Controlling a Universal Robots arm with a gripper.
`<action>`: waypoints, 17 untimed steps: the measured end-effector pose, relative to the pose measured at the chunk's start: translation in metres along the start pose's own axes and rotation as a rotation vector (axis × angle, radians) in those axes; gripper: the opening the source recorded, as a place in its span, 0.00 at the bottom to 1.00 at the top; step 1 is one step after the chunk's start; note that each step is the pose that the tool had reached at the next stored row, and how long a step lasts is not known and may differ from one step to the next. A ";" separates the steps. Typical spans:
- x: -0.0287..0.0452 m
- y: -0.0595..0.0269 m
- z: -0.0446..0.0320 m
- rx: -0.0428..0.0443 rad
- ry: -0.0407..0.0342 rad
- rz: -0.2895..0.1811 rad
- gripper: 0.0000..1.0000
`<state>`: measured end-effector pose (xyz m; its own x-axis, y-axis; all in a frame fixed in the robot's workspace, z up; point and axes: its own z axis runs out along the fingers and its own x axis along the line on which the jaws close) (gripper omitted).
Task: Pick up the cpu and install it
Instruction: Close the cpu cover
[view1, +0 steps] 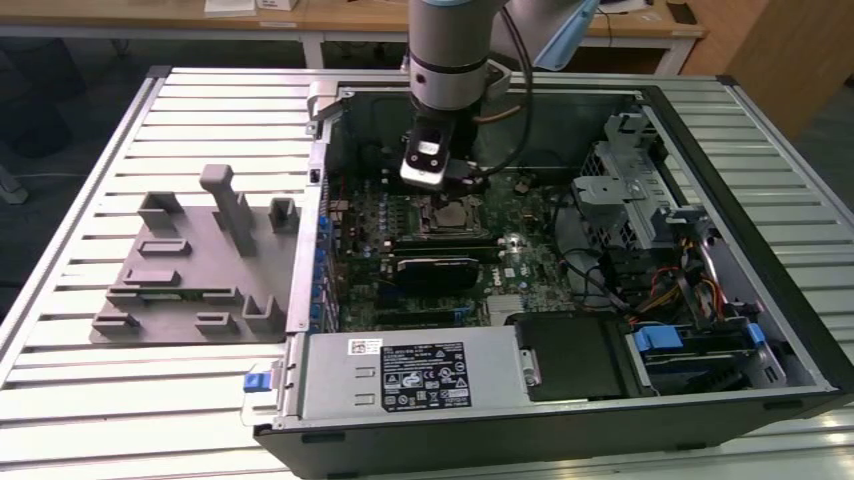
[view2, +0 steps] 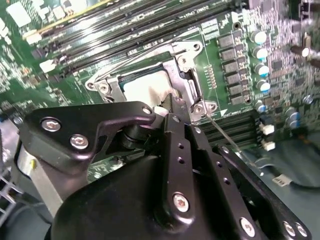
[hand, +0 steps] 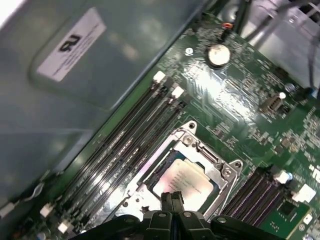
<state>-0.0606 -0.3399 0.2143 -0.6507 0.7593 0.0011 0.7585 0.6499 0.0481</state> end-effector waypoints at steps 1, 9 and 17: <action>0.0000 0.0000 0.0000 0.0007 0.0000 -0.017 0.11; 0.0000 0.0000 0.0004 0.0061 0.0008 -0.162 0.11; 0.0000 0.0000 0.0008 0.0105 0.0026 -0.306 0.11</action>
<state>-0.0606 -0.3399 0.2135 -0.8494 0.5277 -0.0092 0.5271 0.8490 0.0362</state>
